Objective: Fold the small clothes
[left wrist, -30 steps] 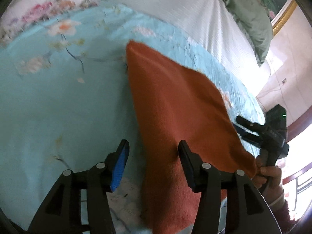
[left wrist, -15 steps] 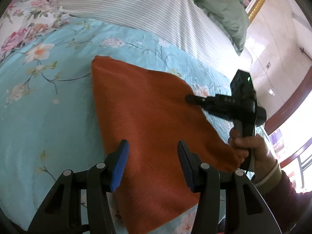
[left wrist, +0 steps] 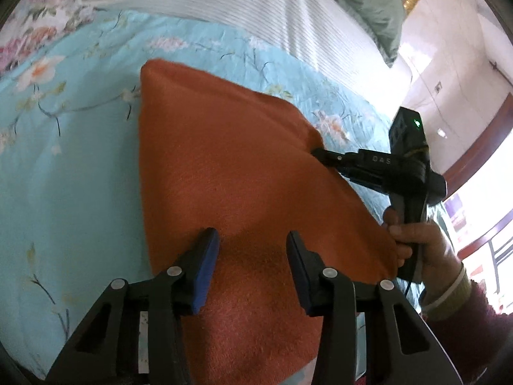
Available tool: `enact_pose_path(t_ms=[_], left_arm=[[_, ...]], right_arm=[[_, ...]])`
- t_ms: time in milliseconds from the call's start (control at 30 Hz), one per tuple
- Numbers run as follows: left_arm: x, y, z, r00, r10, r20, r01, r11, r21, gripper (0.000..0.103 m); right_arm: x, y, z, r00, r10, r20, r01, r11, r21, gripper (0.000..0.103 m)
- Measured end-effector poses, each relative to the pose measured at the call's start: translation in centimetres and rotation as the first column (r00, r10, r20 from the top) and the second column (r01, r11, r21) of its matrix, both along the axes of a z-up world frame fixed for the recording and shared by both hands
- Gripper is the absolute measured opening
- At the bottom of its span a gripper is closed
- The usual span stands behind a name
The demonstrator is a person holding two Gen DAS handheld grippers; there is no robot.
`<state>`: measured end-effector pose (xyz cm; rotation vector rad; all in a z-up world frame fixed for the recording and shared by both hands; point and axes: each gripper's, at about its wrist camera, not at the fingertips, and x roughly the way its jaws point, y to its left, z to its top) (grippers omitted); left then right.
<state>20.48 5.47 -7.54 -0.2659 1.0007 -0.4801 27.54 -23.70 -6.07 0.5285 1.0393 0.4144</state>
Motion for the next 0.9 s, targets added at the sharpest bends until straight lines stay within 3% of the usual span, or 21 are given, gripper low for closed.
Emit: enact_pose_path(t_ms=[67, 200, 333, 433, 567, 667, 733, 900], left_arm=[[0.0, -0.1, -0.2, 1.000, 0.001, 0.006, -0.001, 1.000, 0.016, 0.042], [0.1, -0.4, 0.2, 1.000, 0.000, 0.001, -0.001, 0.999, 0.043, 0.041], [0.5, 0.4, 2.3, 0.999, 0.018, 0.037, -0.019, 0.999, 0.027, 0.041], [2.6, 1.1, 3.4, 0.997, 0.062, 0.049, -0.064, 0.998, 0.025, 0.041], [7.0, 1.3, 2.7, 0.993, 0.120, 0.022, -0.121, 0.991, 0.061, 0.041], [10.5, 1.6, 0.0, 0.984, 0.165, -0.064, -0.157, 0.981, 0.110, 0.028], [11.5, 1.7, -0.8, 0.983, 0.176, -0.053, -0.169, 0.978, 0.123, 0.023], [11.4, 1.9, -0.8, 0.983, 0.179, -0.043, -0.172, 0.977, 0.124, 0.022]], right_arm=[[-0.1, -0.5, 0.3, 1.000, -0.010, -0.012, 0.010, 1.000, 0.000, 0.023], [-1.0, -0.4, 3.5, 0.999, -0.036, 0.029, 0.038, 0.998, -0.050, 0.024], [-1.1, 1.1, 6.5, 0.996, 0.004, 0.087, -0.003, 1.000, -0.010, 0.028], [0.2, 3.8, 6.5, 0.994, 0.071, 0.077, -0.073, 0.997, 0.022, 0.048], [2.5, 5.8, 3.9, 0.997, 0.055, 0.048, -0.051, 0.995, -0.087, 0.048], [3.2, 5.5, 2.0, 0.997, 0.043, 0.060, -0.037, 0.995, -0.096, 0.039], [3.2, 5.7, 2.0, 0.995, 0.058, 0.078, -0.049, 0.992, -0.115, 0.038], [2.5, 5.3, 2.8, 0.995, 0.057, 0.076, -0.049, 0.994, -0.100, 0.041]])
